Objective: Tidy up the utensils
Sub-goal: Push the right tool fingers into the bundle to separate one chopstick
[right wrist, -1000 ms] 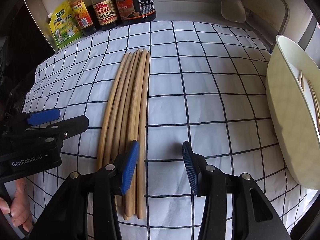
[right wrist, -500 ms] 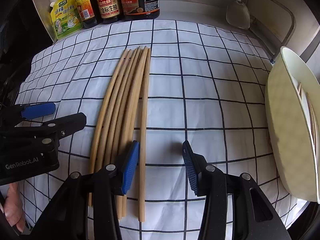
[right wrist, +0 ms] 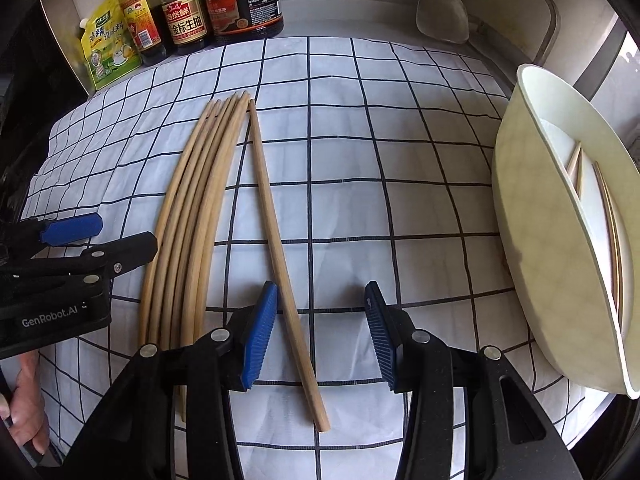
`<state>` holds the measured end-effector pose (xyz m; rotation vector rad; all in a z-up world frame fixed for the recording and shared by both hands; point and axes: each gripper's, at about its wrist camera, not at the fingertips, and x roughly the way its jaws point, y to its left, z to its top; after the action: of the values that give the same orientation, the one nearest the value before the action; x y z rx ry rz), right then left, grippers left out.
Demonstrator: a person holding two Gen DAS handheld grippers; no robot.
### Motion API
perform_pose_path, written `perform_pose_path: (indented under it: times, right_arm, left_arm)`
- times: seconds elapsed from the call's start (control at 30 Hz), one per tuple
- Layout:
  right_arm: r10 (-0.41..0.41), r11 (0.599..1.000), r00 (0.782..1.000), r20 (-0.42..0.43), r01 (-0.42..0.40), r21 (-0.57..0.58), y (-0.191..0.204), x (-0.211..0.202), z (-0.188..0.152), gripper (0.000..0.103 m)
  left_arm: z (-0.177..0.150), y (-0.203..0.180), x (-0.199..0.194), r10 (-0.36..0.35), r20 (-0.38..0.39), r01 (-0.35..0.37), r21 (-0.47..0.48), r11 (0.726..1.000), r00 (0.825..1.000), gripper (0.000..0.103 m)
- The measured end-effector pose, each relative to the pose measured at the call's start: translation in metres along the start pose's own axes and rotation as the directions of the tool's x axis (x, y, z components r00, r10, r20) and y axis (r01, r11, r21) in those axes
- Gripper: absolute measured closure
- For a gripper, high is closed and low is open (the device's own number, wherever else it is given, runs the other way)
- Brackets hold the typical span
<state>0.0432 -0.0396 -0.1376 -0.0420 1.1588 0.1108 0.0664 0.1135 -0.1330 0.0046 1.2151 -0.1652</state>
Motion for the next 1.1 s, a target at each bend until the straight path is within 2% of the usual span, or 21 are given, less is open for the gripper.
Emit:
perform_pose_path:
  times: [0.17,0.3,0.5,0.67,0.87,0.97,1.03,1.1]
  right_arm:
    - [0.003,1.0,1.0,0.004,-0.003,0.002,0.0,-0.001,-0.002,0.06]
    - [-0.001,1.0,1.0,0.005,0.001,-0.002,0.0,-0.001,-0.001,0.06]
    - [-0.002,1.0,1.0,0.014,0.003,-0.017,0.002,0.0,0.0,0.06]
    - [-0.004,0.999,0.999,0.04,0.006,-0.039,0.006,0.004,0.005,0.06]
    - [0.005,0.998,0.998,0.066,-0.001,-0.066,0.009,0.008,0.009,0.06]
    - [0.015,0.997,0.998,0.069,-0.01,-0.077,0.009,0.008,0.01,0.061]
    - [0.023,0.996,0.997,0.068,-0.017,-0.088,0.011,0.008,0.01,0.065]
    - [0.028,0.993,0.997,0.069,-0.02,-0.112,0.015,0.007,0.01,0.076]
  left_arm:
    - [0.001,-0.005,0.003,0.032,0.003,-0.032,0.011,0.999,0.999,0.025]
    - [0.003,-0.011,0.007,0.099,0.006,-0.099,0.034,0.995,0.995,0.021]
    - [0.005,-0.005,0.007,0.131,0.017,-0.131,0.031,0.991,0.991,0.017]
    - [0.014,0.003,0.015,0.131,0.009,-0.131,0.013,0.991,0.991,0.009]
    - [0.028,0.005,0.022,0.12,0.024,-0.121,0.008,0.993,0.992,0.009]
    - [0.029,0.008,0.024,0.1,0.019,-0.1,-0.005,0.995,0.995,0.013]
    - [0.029,0.003,0.02,0.091,0.036,-0.092,0.02,0.996,0.995,0.027]
    - [0.03,-0.004,0.017,0.08,0.043,-0.081,0.046,0.996,0.996,0.05]
